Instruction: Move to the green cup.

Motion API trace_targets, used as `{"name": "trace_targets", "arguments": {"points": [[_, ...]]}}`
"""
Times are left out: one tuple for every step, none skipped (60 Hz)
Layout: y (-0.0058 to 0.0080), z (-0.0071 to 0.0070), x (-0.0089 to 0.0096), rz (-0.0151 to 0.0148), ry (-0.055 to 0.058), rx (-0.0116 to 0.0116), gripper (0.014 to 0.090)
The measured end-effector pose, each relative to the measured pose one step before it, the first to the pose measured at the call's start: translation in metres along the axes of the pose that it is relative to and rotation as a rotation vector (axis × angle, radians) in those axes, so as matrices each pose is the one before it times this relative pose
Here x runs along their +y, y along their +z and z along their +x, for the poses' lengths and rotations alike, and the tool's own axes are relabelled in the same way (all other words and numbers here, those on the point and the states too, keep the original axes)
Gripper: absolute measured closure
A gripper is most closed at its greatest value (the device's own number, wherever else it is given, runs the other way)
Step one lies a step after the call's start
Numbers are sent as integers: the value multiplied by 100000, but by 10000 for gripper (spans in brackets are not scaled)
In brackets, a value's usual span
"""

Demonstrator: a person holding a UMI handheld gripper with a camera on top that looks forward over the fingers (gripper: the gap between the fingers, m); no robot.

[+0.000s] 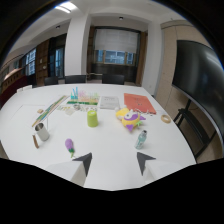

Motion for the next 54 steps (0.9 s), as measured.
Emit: {"name": "trace_targets", "arguments": {"points": [[-69,88,77,-33,-63,80,192],[-49,-14,52,-63,-50,161,194],[-77,-9,82,-65,-38,184,194],[-96,-3,77,-78,-5,206,194],[-135,-35,135,-67,6,214,193],[-146,-40,121,-96,31,244,194],[-171,-70,155,-126,30,255,194],[-177,-161,127,-152,51,240,194],[-218,-135,194,-168,48,217,194],[222,4,155,-8,122,334,193],[-656,-266,262,-101,140,338,194],[-202,-143,193,-81,119,311,195],[229,-61,21,-96,79,310,193],[-489,-219,231,-67,126,272,195],[-151,-143,190,-123,112,236,195],[-112,-207,219,-155,166,187,193],[159,-124,72,-242,164,-34,193],[-124,-297,241,-146,178,-112,195],[-332,-558,455,-60,253,-158,192],[-37,-313,210,-222,231,-297,192],[-33,-360,229,-285,257,-272,196],[-5,-378,217,-310,152,-321,194],[-3,-388,196,-318,167,-325,192],[257,-128,-42,-432,49,-417,196],[-33,-728,451,-225,-142,-178,195],[-138,-426,200,-313,-366,-276,194],[16,-331,98,-233,-376,-382,194],[45,-409,37,-141,-390,-468,191],[75,-443,-26,25,-350,-566,191],[116,-434,-98,177,-362,-584,192],[397,-235,-191,149,-309,-695,194],[160,-427,-168,292,-318,-430,190],[139,-621,-86,216,-310,-191,193],[226,-421,-149,142,-416,-397,191],[244,-398,-160,130,-442,-453,190],[245,-421,-203,184,-388,-516,193],[286,-384,-242,277,-320,-505,191],[334,-374,-253,374,-233,-457,192],[335,-367,-259,335,-263,-411,192],[389,-347,-263,315,-228,-412,192],[401,-331,-282,265,-221,-386,192],[623,-373,-263,345,-311,-417,192],[436,-139,-342,223,-177,-393,190],[530,-222,-287,239,-266,-277,189],[491,-225,-283,138,-224,-181,192],[588,-197,-279,92,-167,-130,190],[608,-148,-258,84,-169,-97,191],[656,-148,-301,79,-164,-108,191],[699,-142,-271,68,-120,-197,189],[844,-328,-261,226,-144,-182,189],[479,51,-303,17,149,-319,191],[775,-76,-278,74,154,-89,192],[809,-34,-272,133,186,7,234],[828,13,-269,104,232,62,193]]}}
